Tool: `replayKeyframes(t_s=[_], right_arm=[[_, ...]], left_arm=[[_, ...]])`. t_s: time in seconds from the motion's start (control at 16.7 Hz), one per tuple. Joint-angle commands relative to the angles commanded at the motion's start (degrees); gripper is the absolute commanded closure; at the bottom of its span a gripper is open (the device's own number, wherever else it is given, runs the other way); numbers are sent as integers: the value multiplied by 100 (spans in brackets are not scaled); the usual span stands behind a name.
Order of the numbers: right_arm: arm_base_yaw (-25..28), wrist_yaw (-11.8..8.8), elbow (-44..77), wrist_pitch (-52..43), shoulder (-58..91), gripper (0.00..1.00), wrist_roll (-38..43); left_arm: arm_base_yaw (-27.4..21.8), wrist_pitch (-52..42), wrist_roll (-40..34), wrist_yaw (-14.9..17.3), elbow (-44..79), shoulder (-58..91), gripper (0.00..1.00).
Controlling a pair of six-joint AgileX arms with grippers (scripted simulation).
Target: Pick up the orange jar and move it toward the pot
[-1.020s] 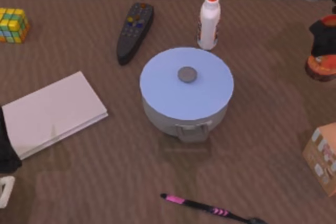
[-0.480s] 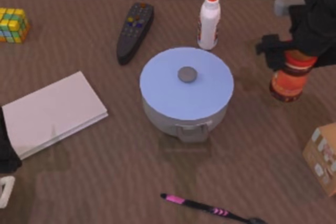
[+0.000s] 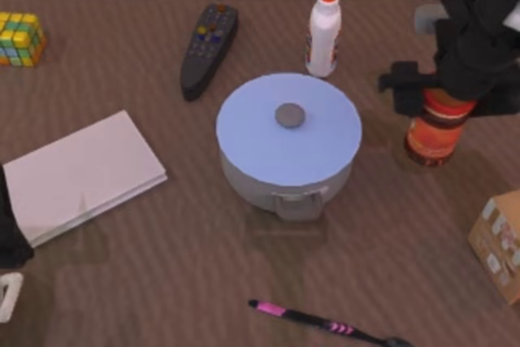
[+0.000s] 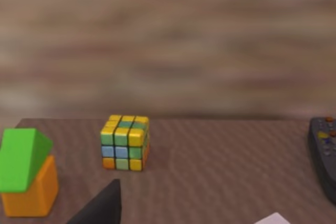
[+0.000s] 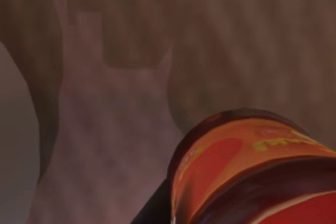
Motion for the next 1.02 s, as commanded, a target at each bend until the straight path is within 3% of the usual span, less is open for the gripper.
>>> replayKeyframes(t_s=[0.84, 1.02], right_arm=[[-27, -2, -437, 951, 511, 100, -20], [-27, -2, -437, 951, 511, 77, -20]], left_arm=[[0, 0, 0, 0, 0, 0, 0], [0, 0, 0, 0, 0, 0, 0]])
